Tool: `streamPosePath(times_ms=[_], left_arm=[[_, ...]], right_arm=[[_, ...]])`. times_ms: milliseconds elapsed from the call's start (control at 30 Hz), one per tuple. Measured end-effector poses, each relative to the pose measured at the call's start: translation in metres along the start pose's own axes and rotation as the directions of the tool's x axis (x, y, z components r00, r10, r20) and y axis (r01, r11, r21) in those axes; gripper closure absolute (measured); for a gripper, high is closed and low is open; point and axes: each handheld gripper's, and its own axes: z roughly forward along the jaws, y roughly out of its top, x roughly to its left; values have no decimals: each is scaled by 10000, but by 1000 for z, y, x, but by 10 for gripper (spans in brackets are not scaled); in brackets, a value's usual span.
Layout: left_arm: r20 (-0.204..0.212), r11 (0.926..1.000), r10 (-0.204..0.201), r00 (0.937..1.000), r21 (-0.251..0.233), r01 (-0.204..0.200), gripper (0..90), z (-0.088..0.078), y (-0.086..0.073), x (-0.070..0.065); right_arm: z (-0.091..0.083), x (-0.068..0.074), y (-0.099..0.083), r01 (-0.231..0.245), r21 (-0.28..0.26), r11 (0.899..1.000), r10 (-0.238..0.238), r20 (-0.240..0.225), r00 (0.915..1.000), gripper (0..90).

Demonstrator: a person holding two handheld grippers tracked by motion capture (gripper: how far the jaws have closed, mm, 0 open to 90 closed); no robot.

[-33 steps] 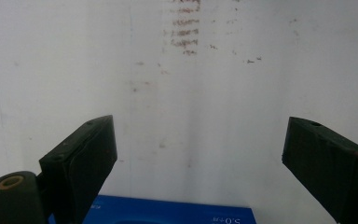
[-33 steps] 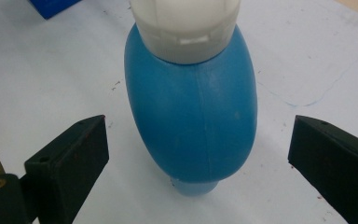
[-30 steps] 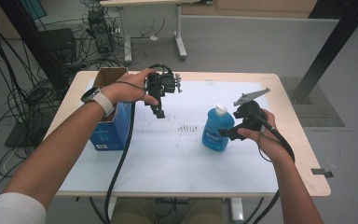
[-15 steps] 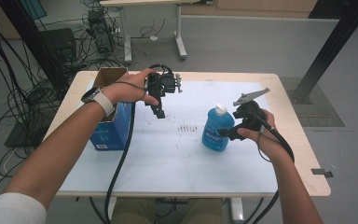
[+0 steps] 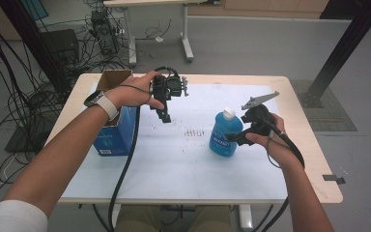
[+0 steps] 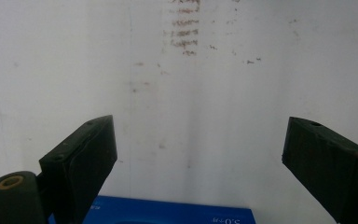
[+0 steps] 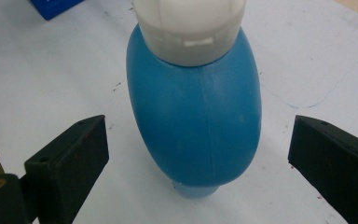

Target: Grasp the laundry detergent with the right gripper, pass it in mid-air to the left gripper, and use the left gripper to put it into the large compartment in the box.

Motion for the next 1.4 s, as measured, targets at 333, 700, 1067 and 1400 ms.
streamPosePath(times_ms=[333,700,1067,1400], left_arm=[[24,10000,11,10000,15,-11,103,1,0,0],[36,10000,-8,10000,-21,8,104,1,-1,0],[38,10000,-16,10000,5,16,104,2,-1,1],[33,10000,-5,10000,-38,5,103,2,0,0]], right_arm=[[1,0,-1,-43,-10,10000,43,-12,10000,49],[1,-1,-1,-39,-3,10000,39,-13,10000,49],[1,-1,-1,-58,1,10000,58,-20,10000,48],[1,-1,-2,-51,-43,10000,51,-8,10000,48]])
